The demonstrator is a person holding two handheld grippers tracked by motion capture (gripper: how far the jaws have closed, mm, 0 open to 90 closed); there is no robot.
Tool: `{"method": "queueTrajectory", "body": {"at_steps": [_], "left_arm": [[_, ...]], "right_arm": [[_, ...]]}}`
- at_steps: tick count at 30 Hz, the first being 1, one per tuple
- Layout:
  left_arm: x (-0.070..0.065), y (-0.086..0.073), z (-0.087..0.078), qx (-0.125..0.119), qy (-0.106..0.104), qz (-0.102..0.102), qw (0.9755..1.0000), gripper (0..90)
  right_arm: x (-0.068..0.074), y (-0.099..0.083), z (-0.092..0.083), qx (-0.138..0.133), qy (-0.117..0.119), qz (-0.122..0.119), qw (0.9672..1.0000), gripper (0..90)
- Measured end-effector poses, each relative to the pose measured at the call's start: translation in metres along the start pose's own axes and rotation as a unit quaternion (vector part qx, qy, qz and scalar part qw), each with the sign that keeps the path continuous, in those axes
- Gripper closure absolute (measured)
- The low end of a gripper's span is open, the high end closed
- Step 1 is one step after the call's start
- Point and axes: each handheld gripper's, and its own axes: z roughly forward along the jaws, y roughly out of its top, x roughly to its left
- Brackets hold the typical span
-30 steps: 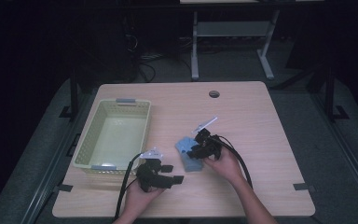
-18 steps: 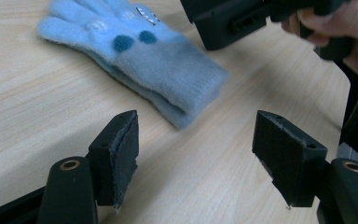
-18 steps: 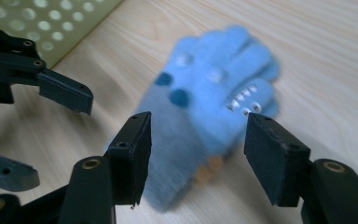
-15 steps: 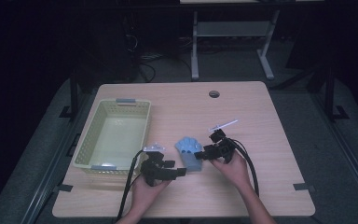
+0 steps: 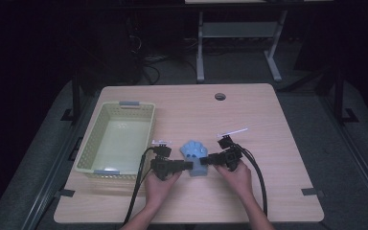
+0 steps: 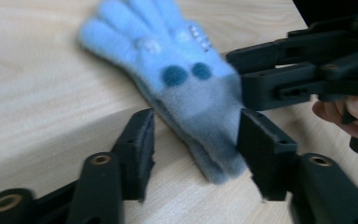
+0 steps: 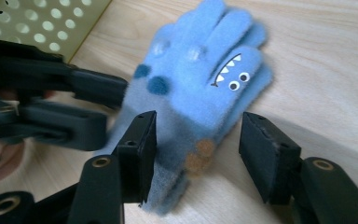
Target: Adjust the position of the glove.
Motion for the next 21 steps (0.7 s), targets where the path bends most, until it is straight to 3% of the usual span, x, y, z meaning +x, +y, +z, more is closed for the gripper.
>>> {"method": "queueTrajectory", "body": {"at_steps": [7,8,13,18,21], "left_arm": [[0.002,0.0,0.001,0.003,-0.006,-0.007,1.0,52.6],[0.003,0.001,0.002,0.006,-0.015,-0.011,0.9998,53.8],[0.001,0.0,0.005,0.01,-0.025,-0.014,0.9995,55.3],[0.003,-0.001,0.01,0.014,-0.047,-0.029,0.9984,60.4],[0.003,0.0,0.012,0.019,-0.054,-0.035,0.9978,63.1]], "right_arm": [[0.001,-0.004,0.003,0.002,0.002,0.006,1.0,50.1],[0.0,-0.008,0.003,-0.008,0.01,0.015,0.9998,53.0],[0.001,-0.011,0.002,-0.006,0.011,0.026,0.9996,57.0],[0.004,-0.014,0.005,-0.012,0.011,0.021,0.9996,62.2],[0.001,-0.018,0.006,-0.021,0.03,0.038,0.9986,65.6]]}}
